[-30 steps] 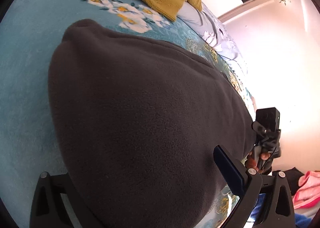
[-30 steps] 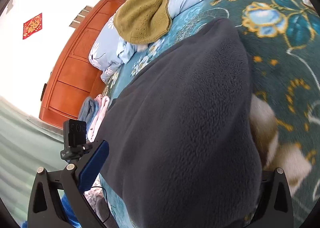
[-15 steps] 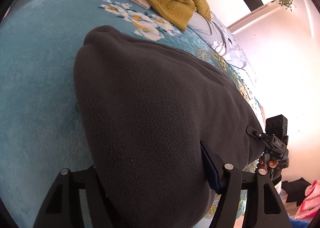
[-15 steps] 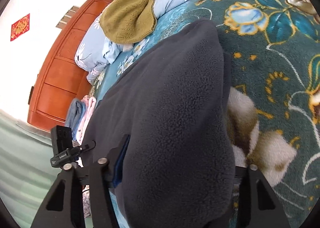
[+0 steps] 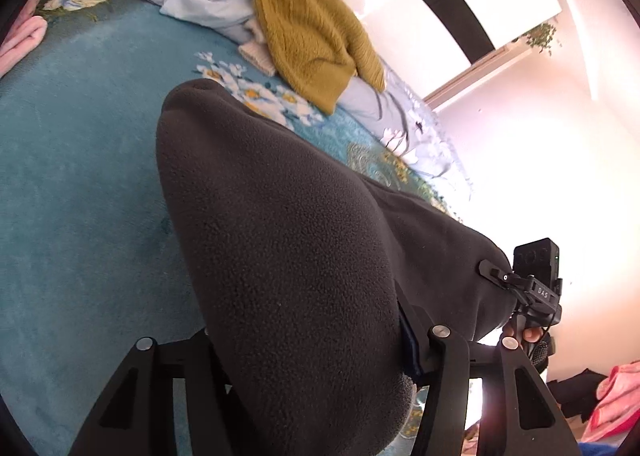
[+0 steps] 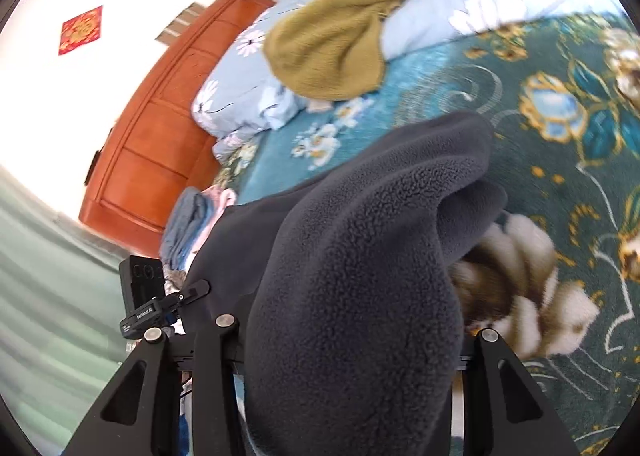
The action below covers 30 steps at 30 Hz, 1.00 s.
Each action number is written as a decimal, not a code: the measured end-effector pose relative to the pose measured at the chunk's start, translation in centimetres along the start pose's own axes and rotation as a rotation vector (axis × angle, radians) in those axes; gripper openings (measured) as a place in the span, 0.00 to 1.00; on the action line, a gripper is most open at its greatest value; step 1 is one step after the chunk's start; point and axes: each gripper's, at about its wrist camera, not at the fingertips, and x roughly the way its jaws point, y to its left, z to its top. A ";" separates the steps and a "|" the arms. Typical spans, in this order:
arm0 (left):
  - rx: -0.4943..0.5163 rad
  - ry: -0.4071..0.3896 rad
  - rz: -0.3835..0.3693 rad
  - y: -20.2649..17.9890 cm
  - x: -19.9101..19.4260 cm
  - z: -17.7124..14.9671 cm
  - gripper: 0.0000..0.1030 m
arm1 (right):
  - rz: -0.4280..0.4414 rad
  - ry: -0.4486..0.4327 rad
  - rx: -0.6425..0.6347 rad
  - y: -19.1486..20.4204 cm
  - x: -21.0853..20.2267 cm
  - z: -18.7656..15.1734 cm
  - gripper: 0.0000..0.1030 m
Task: Fold clothes
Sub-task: 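Lift the folded jacket with both grippers and carry it toward the headboard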
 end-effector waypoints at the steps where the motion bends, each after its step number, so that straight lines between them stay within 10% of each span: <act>1: -0.004 -0.013 -0.001 0.3 -0.8 0.1 0.57 | 0.006 0.001 -0.012 0.6 -0.1 0.2 0.45; 12: -0.042 -0.239 0.059 5.3 -14.0 1.9 0.57 | 0.104 0.107 -0.237 12.8 8.5 6.3 0.44; 30: -0.134 -0.632 0.341 15.6 -41.0 7.4 0.58 | 0.391 0.310 -0.596 39.4 35.2 17.5 0.44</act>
